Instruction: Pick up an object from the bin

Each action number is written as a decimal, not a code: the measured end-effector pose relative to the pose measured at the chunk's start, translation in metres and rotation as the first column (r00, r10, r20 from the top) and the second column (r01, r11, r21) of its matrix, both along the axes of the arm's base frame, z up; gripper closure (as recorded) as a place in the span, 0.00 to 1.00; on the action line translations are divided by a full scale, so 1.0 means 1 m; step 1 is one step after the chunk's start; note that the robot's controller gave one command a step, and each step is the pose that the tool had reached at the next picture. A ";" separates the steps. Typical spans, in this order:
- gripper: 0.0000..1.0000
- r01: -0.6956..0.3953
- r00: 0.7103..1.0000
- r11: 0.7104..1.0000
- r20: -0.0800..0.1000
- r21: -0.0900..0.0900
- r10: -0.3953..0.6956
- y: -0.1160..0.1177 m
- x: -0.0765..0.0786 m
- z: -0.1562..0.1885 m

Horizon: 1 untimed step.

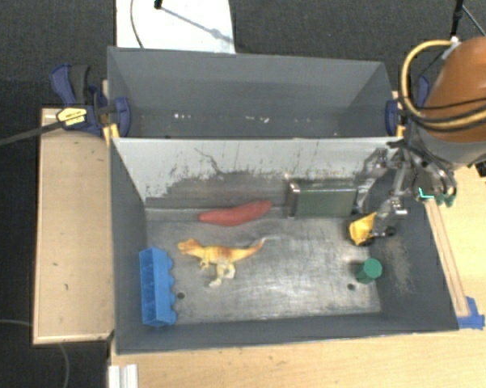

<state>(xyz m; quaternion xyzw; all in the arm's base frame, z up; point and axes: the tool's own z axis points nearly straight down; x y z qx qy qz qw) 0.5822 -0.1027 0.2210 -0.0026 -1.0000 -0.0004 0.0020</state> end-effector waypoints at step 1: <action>0.00 -0.002 1.000 1.000 0.008 -0.001 0.002 0.000 0.002 0.005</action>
Offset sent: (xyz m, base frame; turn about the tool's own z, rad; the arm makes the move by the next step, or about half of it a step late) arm -0.0421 -0.0497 -0.1496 0.1060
